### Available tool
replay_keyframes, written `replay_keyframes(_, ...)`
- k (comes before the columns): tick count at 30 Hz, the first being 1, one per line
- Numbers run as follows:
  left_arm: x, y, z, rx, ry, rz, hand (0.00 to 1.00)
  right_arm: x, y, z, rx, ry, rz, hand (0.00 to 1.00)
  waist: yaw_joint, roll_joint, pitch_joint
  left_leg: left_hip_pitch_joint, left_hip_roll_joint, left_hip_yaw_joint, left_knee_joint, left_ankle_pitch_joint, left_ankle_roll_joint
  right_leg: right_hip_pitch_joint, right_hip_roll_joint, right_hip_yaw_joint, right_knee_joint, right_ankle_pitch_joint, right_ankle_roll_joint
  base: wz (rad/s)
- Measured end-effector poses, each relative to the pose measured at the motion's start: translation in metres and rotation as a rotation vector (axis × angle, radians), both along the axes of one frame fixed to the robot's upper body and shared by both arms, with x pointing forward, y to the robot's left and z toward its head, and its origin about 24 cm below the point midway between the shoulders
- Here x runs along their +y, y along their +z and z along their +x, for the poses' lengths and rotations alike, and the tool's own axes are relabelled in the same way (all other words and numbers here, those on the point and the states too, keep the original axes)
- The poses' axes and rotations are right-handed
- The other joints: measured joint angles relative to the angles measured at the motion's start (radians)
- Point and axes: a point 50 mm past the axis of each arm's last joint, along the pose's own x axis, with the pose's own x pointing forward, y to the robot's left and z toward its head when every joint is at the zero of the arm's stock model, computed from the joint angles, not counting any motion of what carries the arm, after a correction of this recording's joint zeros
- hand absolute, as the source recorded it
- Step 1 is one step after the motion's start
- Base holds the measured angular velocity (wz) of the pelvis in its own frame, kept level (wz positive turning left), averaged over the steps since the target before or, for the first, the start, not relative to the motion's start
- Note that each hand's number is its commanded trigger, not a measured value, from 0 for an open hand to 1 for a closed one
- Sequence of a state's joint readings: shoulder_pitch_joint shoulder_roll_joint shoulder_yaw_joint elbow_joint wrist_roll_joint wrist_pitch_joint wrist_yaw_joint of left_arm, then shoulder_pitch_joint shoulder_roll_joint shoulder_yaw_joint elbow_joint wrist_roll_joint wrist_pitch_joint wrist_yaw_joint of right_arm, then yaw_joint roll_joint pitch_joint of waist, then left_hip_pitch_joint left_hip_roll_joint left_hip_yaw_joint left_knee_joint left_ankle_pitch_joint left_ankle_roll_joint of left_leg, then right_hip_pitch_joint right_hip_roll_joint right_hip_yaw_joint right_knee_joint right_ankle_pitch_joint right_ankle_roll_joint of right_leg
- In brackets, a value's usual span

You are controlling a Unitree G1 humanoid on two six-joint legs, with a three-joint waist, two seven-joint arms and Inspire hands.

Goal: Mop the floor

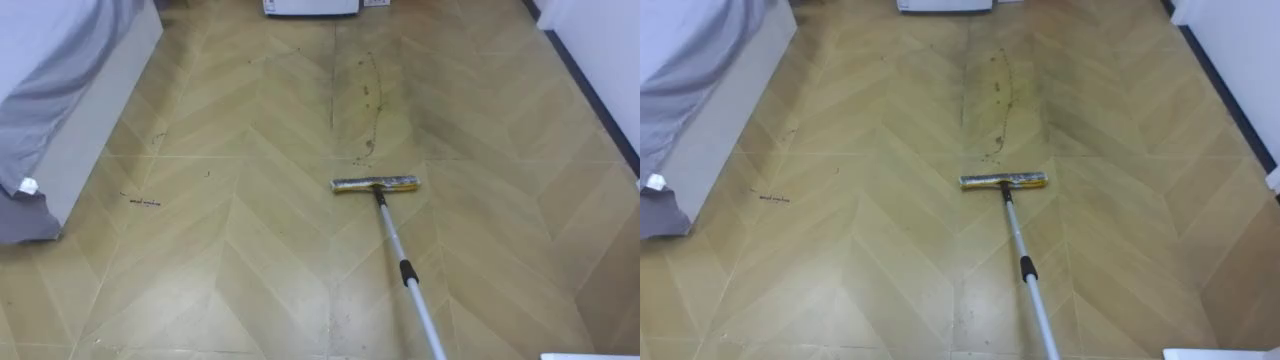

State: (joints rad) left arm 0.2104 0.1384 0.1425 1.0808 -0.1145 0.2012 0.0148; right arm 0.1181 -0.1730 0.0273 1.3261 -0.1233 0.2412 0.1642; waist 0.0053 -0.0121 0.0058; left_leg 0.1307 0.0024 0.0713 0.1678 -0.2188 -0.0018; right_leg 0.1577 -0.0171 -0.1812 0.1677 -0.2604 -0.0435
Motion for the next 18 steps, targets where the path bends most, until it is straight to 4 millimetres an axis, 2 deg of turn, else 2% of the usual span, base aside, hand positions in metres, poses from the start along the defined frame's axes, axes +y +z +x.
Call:
replay_keyframes(7, 0.001, 0.000, -0.001, 0.011, 0.000, -0.011, 0.00, 0.000, 0.000, 0.000, 0.000, -0.001, 0.001, 1.00, 0.000, -0.002, -0.0005, 0.000, 0.000, 0.000, 0.000, 0.000, 0.000, -0.001, 0.000, -0.001, 0.002, 0.000, 0.000, 0.00)
replay_keyframes(10, 0.002, 0.000, -0.003, 0.020, 0.005, -0.023, 0.00, 0.000, 0.000, -0.001, 0.006, -0.009, 0.003, 1.00, 0.002, -0.008, -0.0035, 0.001, 0.000, 0.007, 0.000, 0.000, 0.000, 0.000, 0.000, 0.001, 0.001, 0.000, 0.000, 0.00)
replay_keyframes(18, 0.003, 0.000, -0.020, 0.079, 0.067, -0.025, 0.00, 0.002, 0.000, -0.005, 0.027, -0.033, 0.023, 1.00, 0.002, -0.013, -0.0060, 0.001, 0.000, 0.008, 0.000, 0.000, 0.000, 0.000, 0.000, 0.002, -0.001, 0.000, 0.000, 0.00)
